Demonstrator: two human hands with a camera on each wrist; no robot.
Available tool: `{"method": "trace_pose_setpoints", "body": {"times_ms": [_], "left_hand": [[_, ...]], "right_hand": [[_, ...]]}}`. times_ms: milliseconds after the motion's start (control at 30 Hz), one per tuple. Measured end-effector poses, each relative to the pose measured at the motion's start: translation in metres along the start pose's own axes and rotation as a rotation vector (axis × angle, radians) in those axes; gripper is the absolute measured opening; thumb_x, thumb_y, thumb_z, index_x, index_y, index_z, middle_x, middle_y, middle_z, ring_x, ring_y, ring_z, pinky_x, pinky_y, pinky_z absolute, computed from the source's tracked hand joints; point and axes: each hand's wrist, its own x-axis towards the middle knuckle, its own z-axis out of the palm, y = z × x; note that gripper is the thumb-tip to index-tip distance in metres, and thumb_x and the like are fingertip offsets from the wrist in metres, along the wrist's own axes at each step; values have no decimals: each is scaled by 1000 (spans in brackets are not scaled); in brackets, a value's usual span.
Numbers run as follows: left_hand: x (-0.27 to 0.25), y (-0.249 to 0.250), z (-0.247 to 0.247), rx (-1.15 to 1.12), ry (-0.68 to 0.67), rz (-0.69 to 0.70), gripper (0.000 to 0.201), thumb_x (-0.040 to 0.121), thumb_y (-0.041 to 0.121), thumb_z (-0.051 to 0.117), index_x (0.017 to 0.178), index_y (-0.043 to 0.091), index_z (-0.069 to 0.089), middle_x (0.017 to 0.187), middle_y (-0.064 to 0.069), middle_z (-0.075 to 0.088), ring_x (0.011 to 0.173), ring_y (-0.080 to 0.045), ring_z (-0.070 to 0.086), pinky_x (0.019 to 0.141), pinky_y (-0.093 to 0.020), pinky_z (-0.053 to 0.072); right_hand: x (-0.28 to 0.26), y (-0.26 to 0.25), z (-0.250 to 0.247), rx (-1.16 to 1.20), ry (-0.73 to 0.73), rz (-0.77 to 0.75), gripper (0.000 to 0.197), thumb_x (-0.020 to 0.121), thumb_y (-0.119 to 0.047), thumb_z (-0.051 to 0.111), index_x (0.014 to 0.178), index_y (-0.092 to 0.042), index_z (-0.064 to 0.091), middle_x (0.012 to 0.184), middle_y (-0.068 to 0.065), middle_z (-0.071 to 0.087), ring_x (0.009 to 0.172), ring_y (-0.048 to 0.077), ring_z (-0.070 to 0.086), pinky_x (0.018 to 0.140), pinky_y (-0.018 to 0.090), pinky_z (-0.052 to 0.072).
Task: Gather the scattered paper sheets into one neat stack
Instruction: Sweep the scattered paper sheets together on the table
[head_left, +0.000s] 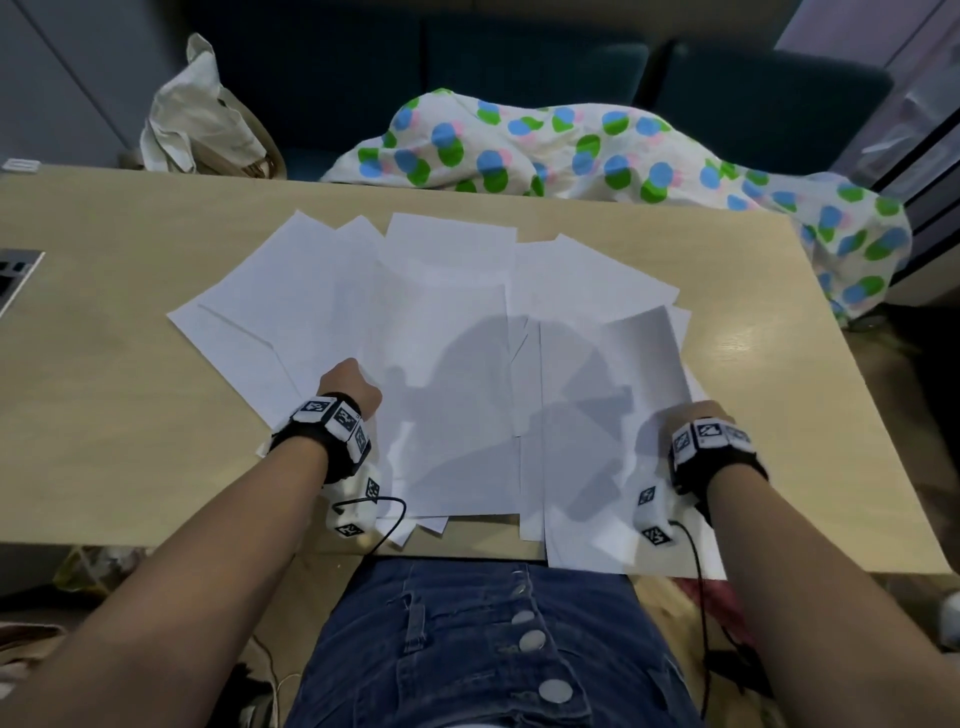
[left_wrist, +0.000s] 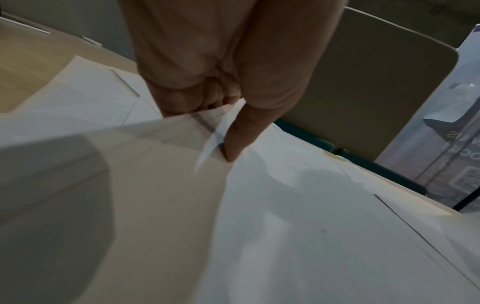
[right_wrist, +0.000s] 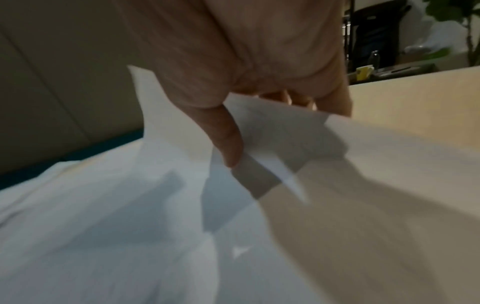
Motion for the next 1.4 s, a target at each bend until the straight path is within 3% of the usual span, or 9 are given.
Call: {"method": "trace_pose_setpoints", "body": {"times_ms": [200,333,433,567,700,867,1167,1300,1400], "left_hand": [[-4,-2,5,-10,52,22,21,89,0,41,70,8,38,73,-7,42,86,-26,43,74,-27,37],[-6,-4,7,20,83,53,30,88,-1,41,62,11,31,66,-3,37,82,-26,44,72,-28,37],[-4,-4,9,53,91,77,34,87,-2,41,59,12,28,62,-2,35,78,-27,44,69,-28,37],[-1,-4,8,114,72,112,34,87,-1,43,56,10,32,58,-4,36,56,-21,39,52,-24,33],[0,0,5,134,64,120,31,85,0,45,56,9,37,60,-6,44,63,-27,47,52,-24,35],[1,5,7,157,28,107,27,88,3,46,113,-3,55,117,-21,59,110,-39,56,78,-32,42],[7,-1,10,53,-19,82,31,89,7,46,120,-2,48,124,-22,55,115,-37,54,83,-33,41],[13,-9,10,-113,-29,76,17,86,5,51,99,4,40,103,-17,49,94,-27,51,80,-33,39],[17,-13,9,-170,-103,49,22,90,6,52,110,8,44,124,-19,49,103,-24,49,86,-32,39]], "right_hand": [[-5,-13,26,286,-30,365,106,68,-38,78,144,-3,13,140,21,27,128,39,37,98,46,43],[4,-13,43,359,-125,286,96,58,-32,83,134,2,35,124,20,55,112,36,57,87,39,50],[10,-5,41,343,-44,221,56,59,-28,77,108,-6,62,100,10,67,91,28,63,84,37,53],[-10,-13,6,266,-76,77,13,89,-8,56,92,1,64,72,6,52,73,19,59,63,27,47],[-11,-29,-27,246,55,9,31,89,-10,53,60,0,47,67,11,54,64,26,52,63,28,42],[-22,-45,-70,-18,341,-135,19,91,-6,48,94,3,64,102,20,67,94,36,64,70,37,45],[-47,-78,-142,129,726,-309,35,89,3,47,123,-2,46,125,21,56,113,41,55,87,46,46],[-51,-91,-142,453,638,-413,29,84,-3,43,112,-7,52,113,21,60,103,40,56,76,37,41],[-32,-95,-114,623,410,-378,27,83,-1,43,104,-5,61,100,21,61,93,36,58,70,33,39]]}}
